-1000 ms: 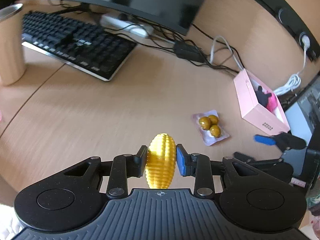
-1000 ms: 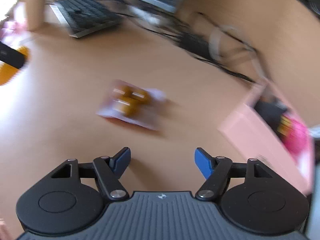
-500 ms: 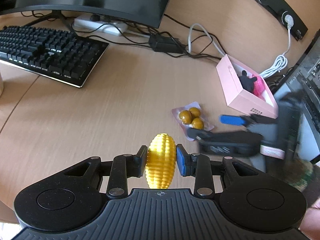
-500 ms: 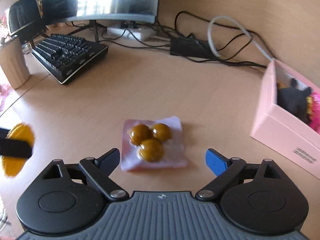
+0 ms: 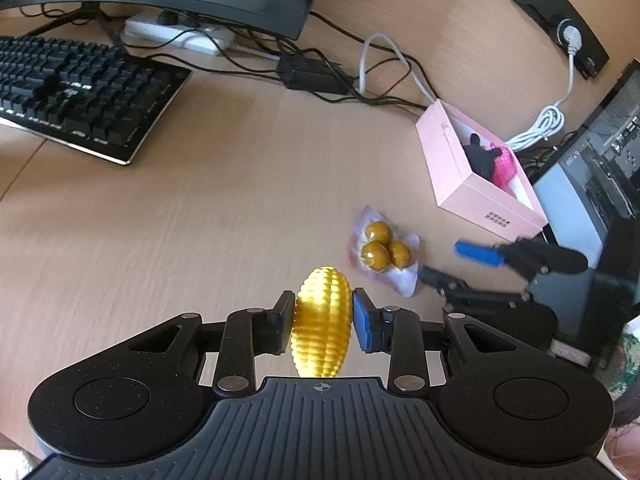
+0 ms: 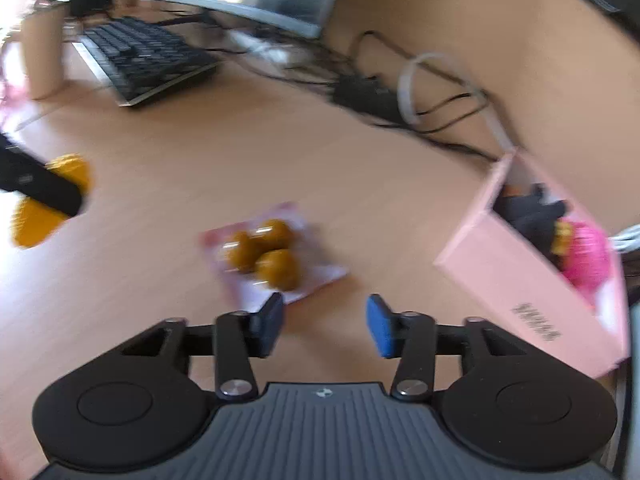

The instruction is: Organize objects

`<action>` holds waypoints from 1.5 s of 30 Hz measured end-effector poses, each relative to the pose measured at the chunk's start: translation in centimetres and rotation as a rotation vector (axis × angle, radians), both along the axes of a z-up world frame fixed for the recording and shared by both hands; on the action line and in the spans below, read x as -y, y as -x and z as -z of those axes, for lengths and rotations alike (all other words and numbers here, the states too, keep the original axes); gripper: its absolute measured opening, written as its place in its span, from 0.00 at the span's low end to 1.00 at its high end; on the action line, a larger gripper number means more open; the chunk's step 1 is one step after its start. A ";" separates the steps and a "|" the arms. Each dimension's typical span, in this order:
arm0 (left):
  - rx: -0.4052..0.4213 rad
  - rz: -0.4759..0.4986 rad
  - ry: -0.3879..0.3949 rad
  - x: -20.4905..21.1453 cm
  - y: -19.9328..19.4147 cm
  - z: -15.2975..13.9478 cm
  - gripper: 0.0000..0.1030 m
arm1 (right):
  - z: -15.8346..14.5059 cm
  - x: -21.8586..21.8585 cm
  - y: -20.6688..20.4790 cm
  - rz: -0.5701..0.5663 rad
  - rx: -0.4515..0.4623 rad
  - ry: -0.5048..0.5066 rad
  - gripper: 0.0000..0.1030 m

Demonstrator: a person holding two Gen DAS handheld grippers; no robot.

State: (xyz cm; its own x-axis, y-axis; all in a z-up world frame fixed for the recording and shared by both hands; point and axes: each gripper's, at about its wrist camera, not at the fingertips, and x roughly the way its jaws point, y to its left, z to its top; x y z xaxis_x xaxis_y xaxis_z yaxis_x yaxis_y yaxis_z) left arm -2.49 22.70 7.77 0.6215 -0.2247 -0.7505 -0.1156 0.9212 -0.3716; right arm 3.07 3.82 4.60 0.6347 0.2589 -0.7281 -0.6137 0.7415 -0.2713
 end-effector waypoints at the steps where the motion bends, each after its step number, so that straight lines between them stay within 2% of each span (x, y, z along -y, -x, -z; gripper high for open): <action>1: 0.004 0.005 -0.002 -0.1 0.0 -0.1 0.34 | -0.2 0.1 -0.5 0.045 -0.022 -0.033 0.72; 4: 0.014 -0.008 0.000 -0.8 0.4 -0.4 0.34 | -0.8 0.9 -1.6 0.184 -0.188 -0.237 0.95; 6: 0.013 -0.027 0.000 -1.5 0.8 -0.4 0.34 | -0.2 0.5 -2.0 0.251 -0.268 -0.302 0.97; 9: 0.003 -0.053 -0.002 -2.8 1.4 -0.4 0.34 | 1.2 -1.3 -2.1 0.282 -0.296 -0.293 0.99; 15: -0.019 -0.088 0.009 -5.4 2.6 0.0 0.34 | 2.1 -5.5 -1.8 0.250 -0.204 -0.218 0.99; 17: -0.022 -0.092 0.013 -6.0 2.8 0.2 0.34 | 2.1 -6.3 -1.9 0.236 -0.184 -0.221 0.96; 18: -0.023 -0.091 0.015 -6.3 2.9 0.2 0.34 | 1.9 -6.5 -1.7 0.225 -0.180 -0.223 0.89; 19: -0.024 -0.089 0.017 -6.6 2.9 0.3 0.34 | 1.7 -6.6 -1.6 0.210 -0.178 -0.224 0.77; 24: -0.033 -0.054 0.038 -6.8 2.3 0.9 0.34 | 0.7 -6.3 0.1 0.154 -0.167 -0.187 0.73; 27: -0.041 -0.003 0.052 -6.0 1.5 1.4 0.34 | -0.2 -4.6 1.3 0.158 -0.172 -0.179 0.72; 31: -0.053 0.114 0.063 -3.7 0.1 2.0 0.34 | -2.2 -1.1 3.3 0.191 -0.140 -0.167 0.72; 36: -0.055 0.263 0.060 -0.1 -2.5 2.3 0.34 | -5.9 5.5 5.0 0.326 -0.087 -0.231 0.72; 39: -0.008 0.341 0.092 2.5 -4.9 1.0 0.34 | -7.8 9.0 5.7 0.411 -0.042 -0.268 0.72; 41: 0.051 0.395 0.110 4.6 -7.2 -1.0 0.34 | -8.6 11.2 6.2 0.465 -0.013 -0.286 0.72; 45: 0.213 0.511 0.069 10.1 -11.9 -6.4 0.34 | -9.3 14.6 7.2 0.537 0.039 -0.314 0.72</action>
